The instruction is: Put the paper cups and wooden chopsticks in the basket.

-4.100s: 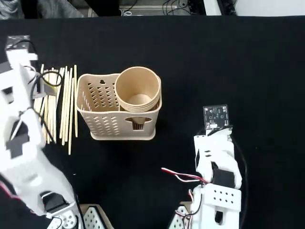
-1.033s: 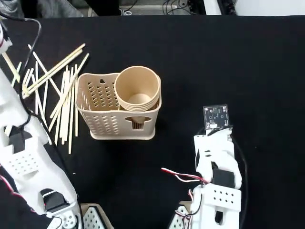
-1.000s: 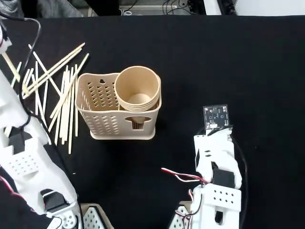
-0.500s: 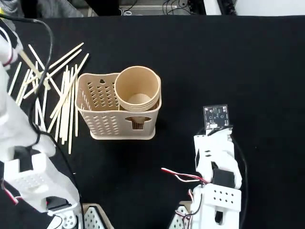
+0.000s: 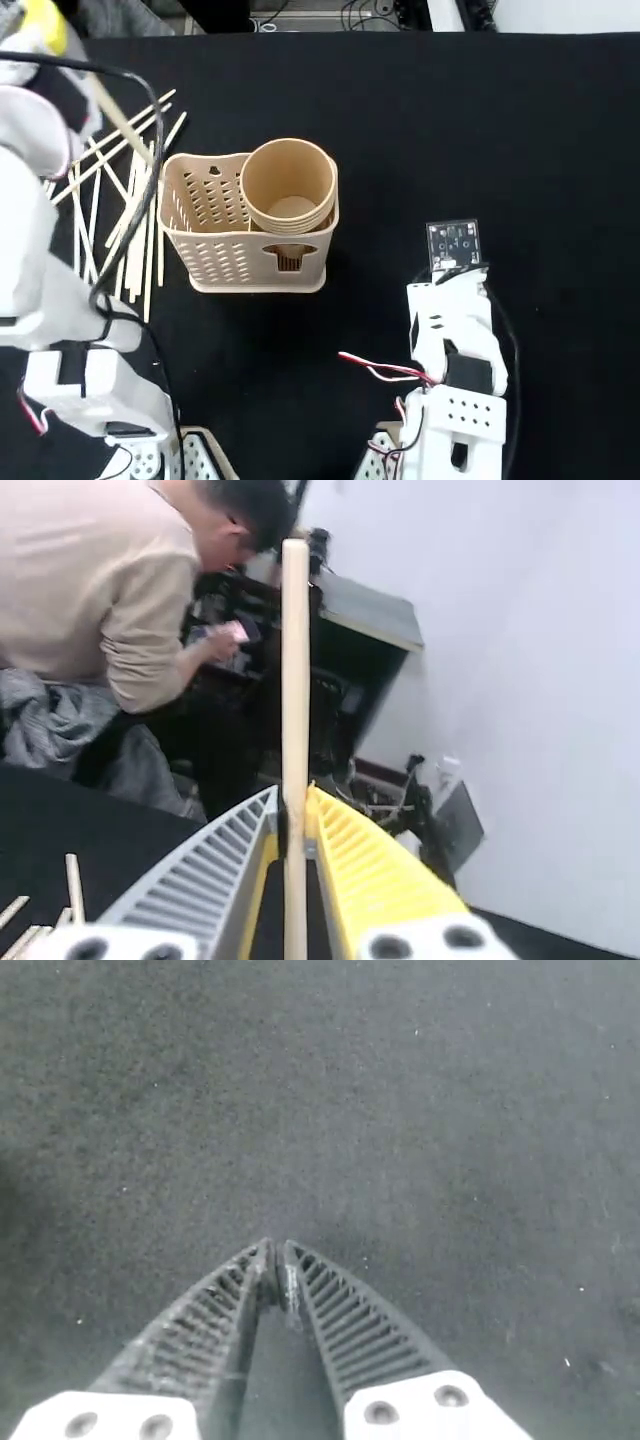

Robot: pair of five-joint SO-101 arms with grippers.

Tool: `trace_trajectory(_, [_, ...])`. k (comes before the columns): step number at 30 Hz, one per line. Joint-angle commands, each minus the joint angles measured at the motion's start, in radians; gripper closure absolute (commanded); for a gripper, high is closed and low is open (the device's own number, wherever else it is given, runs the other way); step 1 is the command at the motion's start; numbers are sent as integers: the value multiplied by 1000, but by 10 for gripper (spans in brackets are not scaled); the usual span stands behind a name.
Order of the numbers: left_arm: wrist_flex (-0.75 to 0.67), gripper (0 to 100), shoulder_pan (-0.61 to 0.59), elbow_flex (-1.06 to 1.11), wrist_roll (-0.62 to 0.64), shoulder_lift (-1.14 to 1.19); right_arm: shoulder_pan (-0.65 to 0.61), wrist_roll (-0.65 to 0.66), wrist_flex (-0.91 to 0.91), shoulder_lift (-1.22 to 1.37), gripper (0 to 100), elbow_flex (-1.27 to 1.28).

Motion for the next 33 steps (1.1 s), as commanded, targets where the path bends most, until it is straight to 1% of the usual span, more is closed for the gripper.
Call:
trace_trajectory(1, [5, 971, 50, -16, -2, 34, 8, -6, -20, -15, 986, -7])
trace_trajectory(3, [6, 972, 53, 2, -9, 43, 8, -6, -20, -15, 986, -7])
trace_trajectory(5, [6, 972, 58, 73, -49, 17, 8, -6, -20, -15, 986, -7])
trace_trajectory(7, [5, 972, 59, 191, -83, -43, 8, -6, -20, -15, 986, -7])
trace_trajectory(10, [3, 972, 61, 387, -89, -161, 8, -6, -20, -15, 986, -7])
trace_trajectory(12, [-11, 971, 59, 479, -89, -241, 8, -6, -20, -15, 986, -8])
trace_trajectory(19, [-173, 971, 58, 711, -81, -420, 8, -6, -20, -15, 986, -8])
trace_trajectory(22, [-256, 971, 58, 860, -81, -483, 8, -6, -20, -15, 986, -8])
trace_trajectory(25, [-374, 971, 58, 1069, -81, -583, 8, -6, -20, -15, 986, -8])
trace_trajectory(27, [-499, 971, 58, 1244, -81, -681, 8, -6, -20, -15, 986, -8])
trace_trajectory(29, [-667, 971, 58, 1445, -86, -787, 8, -6, -20, -15, 986, -8])
trace_trajectory(33, [-1049, 971, 59, 1850, -87, -959, 8, -6, -20, -15, 986, -8])
